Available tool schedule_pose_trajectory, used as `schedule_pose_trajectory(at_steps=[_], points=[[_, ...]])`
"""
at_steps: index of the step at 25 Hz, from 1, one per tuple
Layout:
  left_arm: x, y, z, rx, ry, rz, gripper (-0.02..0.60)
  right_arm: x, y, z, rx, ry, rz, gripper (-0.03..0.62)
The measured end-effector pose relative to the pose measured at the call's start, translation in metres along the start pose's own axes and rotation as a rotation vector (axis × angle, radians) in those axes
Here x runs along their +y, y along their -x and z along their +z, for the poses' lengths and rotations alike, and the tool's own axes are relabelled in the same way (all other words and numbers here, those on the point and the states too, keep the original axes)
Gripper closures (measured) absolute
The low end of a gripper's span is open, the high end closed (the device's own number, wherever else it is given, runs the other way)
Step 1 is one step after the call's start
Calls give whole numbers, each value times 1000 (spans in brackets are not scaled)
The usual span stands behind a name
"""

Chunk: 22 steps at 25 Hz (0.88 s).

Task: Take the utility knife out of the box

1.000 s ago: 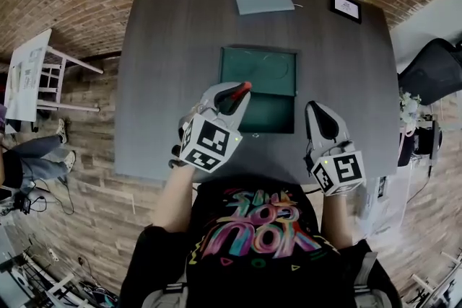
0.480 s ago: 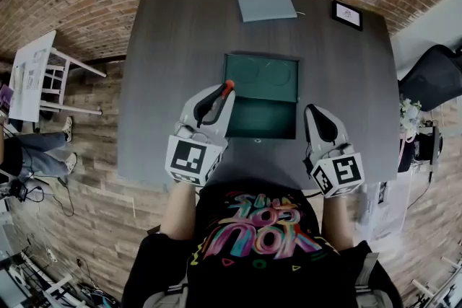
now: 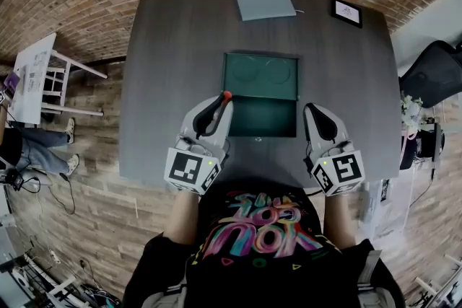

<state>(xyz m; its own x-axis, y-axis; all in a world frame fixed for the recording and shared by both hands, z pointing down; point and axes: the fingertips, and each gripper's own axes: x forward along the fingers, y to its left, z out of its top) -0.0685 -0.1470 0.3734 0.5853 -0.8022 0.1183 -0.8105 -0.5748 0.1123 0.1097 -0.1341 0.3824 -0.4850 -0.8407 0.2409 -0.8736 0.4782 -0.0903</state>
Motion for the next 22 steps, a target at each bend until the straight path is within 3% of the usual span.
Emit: schedule_pose_trajectory(at_steps=[22], points=[[-3, 0, -11, 48, -18, -16, 525, -2, 8, -7, 5, -4, -14, 595]])
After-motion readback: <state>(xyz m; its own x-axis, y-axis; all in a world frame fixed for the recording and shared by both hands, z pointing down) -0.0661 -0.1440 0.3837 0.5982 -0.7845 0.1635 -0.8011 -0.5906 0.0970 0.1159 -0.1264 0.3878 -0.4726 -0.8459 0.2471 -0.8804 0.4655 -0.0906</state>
